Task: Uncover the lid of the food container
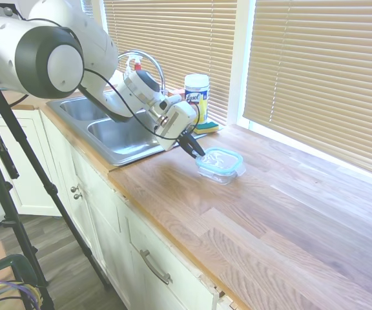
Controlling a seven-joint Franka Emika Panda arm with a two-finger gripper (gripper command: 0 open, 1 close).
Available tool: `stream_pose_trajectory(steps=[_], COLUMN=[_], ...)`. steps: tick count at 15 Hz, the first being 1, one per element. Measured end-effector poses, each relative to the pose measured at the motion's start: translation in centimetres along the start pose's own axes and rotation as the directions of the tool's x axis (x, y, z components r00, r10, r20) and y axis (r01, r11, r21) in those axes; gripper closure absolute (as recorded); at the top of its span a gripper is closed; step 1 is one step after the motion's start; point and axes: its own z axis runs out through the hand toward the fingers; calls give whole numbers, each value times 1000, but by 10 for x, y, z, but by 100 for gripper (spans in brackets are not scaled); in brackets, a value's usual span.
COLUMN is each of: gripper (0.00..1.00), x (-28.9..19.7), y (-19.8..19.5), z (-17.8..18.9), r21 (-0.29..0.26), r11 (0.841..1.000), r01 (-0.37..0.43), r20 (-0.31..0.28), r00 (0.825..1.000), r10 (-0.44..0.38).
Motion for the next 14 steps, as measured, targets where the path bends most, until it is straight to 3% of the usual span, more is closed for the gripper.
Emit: stream_pose_trajectory(steps=[4, 8, 14], gripper=[100, 100, 100], x=[23, 54, 122], y=[6, 17, 59], z=[-7, -11, -20], r21=[32, 62, 102], r11=[998, 991, 963], r01=[-53, -120, -251], r20=[122, 232, 270], r00=[991, 967, 938], r10=[49, 103, 216])
